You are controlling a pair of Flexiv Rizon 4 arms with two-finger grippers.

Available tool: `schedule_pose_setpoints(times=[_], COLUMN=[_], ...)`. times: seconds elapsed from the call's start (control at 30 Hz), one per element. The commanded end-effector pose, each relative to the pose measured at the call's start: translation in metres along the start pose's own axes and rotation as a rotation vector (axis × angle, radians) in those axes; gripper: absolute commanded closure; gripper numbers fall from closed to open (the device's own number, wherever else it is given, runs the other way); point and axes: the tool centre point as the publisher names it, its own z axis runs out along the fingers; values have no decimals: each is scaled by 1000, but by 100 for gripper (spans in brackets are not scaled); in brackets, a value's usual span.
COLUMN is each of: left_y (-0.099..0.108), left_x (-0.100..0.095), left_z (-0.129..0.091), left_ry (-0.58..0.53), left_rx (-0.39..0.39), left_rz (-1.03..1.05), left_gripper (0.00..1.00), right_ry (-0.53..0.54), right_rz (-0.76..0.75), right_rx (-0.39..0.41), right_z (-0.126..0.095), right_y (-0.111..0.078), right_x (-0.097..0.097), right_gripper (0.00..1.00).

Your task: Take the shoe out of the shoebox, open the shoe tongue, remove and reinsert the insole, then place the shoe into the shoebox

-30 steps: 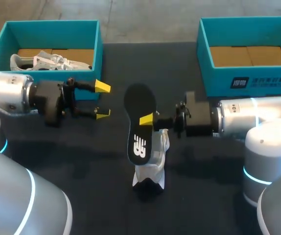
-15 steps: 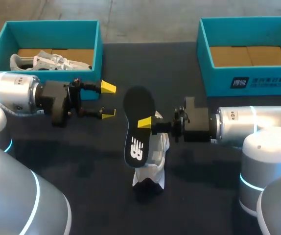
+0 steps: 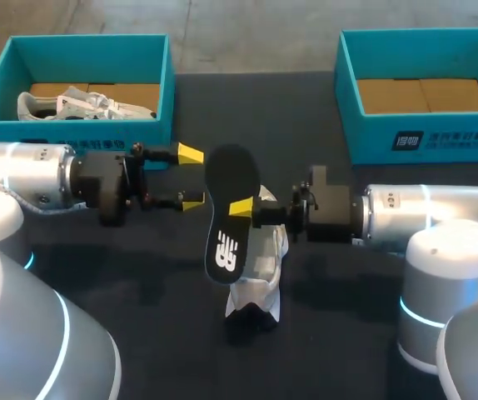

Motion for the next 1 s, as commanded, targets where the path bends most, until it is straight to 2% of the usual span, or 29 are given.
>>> schedule_pose_setpoints(times=[0.03,0.17,0.4,0.47,0.53,1.0], left_y=[3,4,8,10,12,12], left_x=[0,3,7,8,9,13], left_z=[6,9,12,14,15,24], left_ry=[-4,7,8,6,3,0], left_rx=[-14,-34,-44,-50,-57,-78], left_rz=[14,32,41,44,44,56], left_gripper=[7,21,33,45,50,60], right_ry=[-5,-12,-22,-22,-22,-22], right_rz=[0,0,-2,-2,-2,-2], right_rx=[-15,-24,-39,-39,-39,-39], right_z=[11,16,20,20,20,20], right_y=[1,1,2,2,2,2], right_x=[0,1,1,1,1,1], right_gripper=[100,100,100,100,100,100])
